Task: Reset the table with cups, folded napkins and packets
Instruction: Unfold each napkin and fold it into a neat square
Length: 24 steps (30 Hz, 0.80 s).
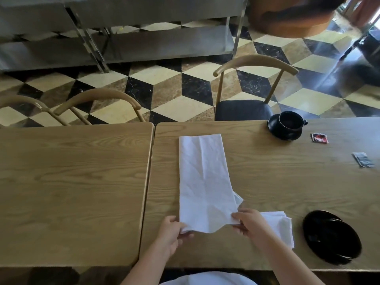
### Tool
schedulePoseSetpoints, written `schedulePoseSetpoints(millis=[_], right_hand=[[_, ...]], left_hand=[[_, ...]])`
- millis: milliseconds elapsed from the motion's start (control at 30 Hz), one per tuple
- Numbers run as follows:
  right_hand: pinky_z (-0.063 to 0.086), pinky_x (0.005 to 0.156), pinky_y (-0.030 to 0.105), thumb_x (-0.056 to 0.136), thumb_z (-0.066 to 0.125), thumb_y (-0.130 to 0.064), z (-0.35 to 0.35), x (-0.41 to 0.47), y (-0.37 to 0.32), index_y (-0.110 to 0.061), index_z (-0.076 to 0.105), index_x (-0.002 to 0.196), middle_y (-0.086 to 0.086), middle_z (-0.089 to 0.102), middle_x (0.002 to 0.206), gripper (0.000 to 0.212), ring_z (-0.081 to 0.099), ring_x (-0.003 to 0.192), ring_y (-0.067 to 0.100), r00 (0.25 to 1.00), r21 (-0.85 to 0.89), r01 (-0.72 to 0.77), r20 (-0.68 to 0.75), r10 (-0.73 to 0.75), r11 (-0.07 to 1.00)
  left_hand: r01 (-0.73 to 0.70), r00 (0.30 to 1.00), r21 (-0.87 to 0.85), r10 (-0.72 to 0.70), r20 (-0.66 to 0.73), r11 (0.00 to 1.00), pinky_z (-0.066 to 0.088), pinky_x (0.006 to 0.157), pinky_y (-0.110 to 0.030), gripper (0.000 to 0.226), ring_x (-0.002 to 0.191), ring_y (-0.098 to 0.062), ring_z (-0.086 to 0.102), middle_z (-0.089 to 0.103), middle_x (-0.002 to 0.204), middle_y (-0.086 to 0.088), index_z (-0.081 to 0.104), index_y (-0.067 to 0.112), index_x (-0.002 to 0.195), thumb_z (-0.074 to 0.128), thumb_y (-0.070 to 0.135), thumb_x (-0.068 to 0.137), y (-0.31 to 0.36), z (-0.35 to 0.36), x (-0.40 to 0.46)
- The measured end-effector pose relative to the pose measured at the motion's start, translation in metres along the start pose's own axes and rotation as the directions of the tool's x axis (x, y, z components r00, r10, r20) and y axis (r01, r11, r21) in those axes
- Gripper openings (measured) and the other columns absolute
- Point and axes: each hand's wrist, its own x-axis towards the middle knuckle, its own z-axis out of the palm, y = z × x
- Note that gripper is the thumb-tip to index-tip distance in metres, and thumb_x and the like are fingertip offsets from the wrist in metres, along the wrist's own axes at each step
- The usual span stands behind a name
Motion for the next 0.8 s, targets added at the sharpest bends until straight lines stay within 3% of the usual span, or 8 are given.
schedulePoseSetpoints(millis=[67,133,233,433,500,600,700,800], right_hand=[[0.046,0.045,0.026,0.080,0.067,-0.002,-0.002,-0.003,-0.001,-0.002,0.064,0.105,0.012,0.063,0.068,0.025,0.059,0.050,0.024,0.999,0.033,0.033,-0.023,-0.032,0.999],[0.055,0.053,0.029,0.086,0.067,0.000,-0.005,-0.002,-0.009,-0.010,0.062,0.113,0.010,0.065,0.077,0.029,0.063,0.057,0.024,0.996,0.069,0.081,-0.049,-0.077,0.994],[0.061,0.065,0.030,0.094,0.062,-0.004,-0.009,0.002,-0.038,0.000,0.071,0.108,0.015,0.073,0.084,0.017,0.072,0.072,0.025,0.992,0.073,0.130,-0.006,-0.130,0.989],[0.060,0.079,0.035,0.100,0.044,-0.004,-0.021,0.034,-0.134,0.005,0.068,0.101,0.019,0.079,0.103,0.025,0.077,0.095,0.029,0.972,0.339,0.105,0.163,-0.168,0.935],[0.061,0.078,0.031,0.095,0.058,-0.005,-0.026,0.057,-0.162,0.000,0.073,0.099,0.015,0.080,0.099,0.016,0.078,0.090,0.022,0.961,0.172,0.198,0.158,-0.225,0.965],[0.050,0.056,0.019,0.088,0.067,-0.019,-0.027,0.095,-0.191,-0.007,0.075,0.078,-0.003,0.073,0.069,0.018,0.064,0.058,0.007,0.947,-0.217,0.322,0.057,-0.317,0.921],[0.031,0.039,0.015,0.088,0.063,-0.026,-0.018,0.143,-0.214,-0.010,0.063,0.069,-0.012,0.050,0.049,0.026,0.044,0.039,0.002,0.917,-0.461,0.352,-0.004,-0.398,0.815],[0.031,0.048,0.027,0.092,0.058,-0.021,-0.004,0.188,-0.228,-0.006,0.058,0.071,0.000,0.052,0.063,0.026,0.047,0.055,0.015,0.915,-0.568,0.340,0.015,-0.403,0.750]], left_hand=[[-0.079,0.996,0.003,0.079,-0.040,0.997,0.061,0.068,-0.042,0.040,0.073,-0.035,0.072,0.068,0.112,-0.025,0.049,0.014,0.125,0.059,-0.007,0.093,0.003,-0.003,0.003],[-0.161,0.986,0.006,0.161,-0.035,0.987,0.060,0.060,-0.036,0.030,0.073,-0.030,0.074,0.073,0.106,-0.019,0.060,0.012,0.118,0.060,-0.004,0.093,0.014,-0.003,0.004],[-0.209,0.978,-0.042,0.209,0.020,0.977,0.061,0.061,-0.036,0.013,0.072,-0.027,0.077,0.077,0.098,-0.024,0.068,0.000,0.104,0.060,-0.002,0.094,0.045,0.003,0.008],[-0.208,0.957,-0.204,0.243,0.161,0.957,0.065,0.072,-0.039,0.018,0.095,-0.037,0.076,0.077,0.101,-0.027,0.061,-0.004,0.086,0.044,-0.004,0.093,0.135,0.014,0.033],[-0.271,0.951,-0.047,0.275,0.144,0.961,0.063,0.064,-0.033,0.011,0.082,-0.030,0.078,0.079,0.092,-0.020,0.068,-0.001,0.085,0.059,0.000,0.091,0.164,0.019,0.050],[-0.362,0.930,0.227,0.366,0.025,0.904,0.049,0.051,-0.026,0.016,0.052,-0.017,0.057,0.067,0.059,0.001,0.071,0.013,0.072,0.073,0.014,0.087,0.198,0.033,0.082],[-0.360,0.899,0.413,0.430,-0.087,0.837,0.044,0.063,-0.029,0.012,0.062,-0.014,0.056,0.069,0.067,0.007,0.076,0.015,0.086,0.072,0.026,0.090,0.222,0.051,0.125],[-0.320,0.898,0.499,0.426,-0.113,0.806,0.037,0.064,-0.032,0.019,0.067,-0.019,0.052,0.061,0.073,0.001,0.069,0.012,0.078,0.065,0.025,0.091,0.233,0.066,0.156]])
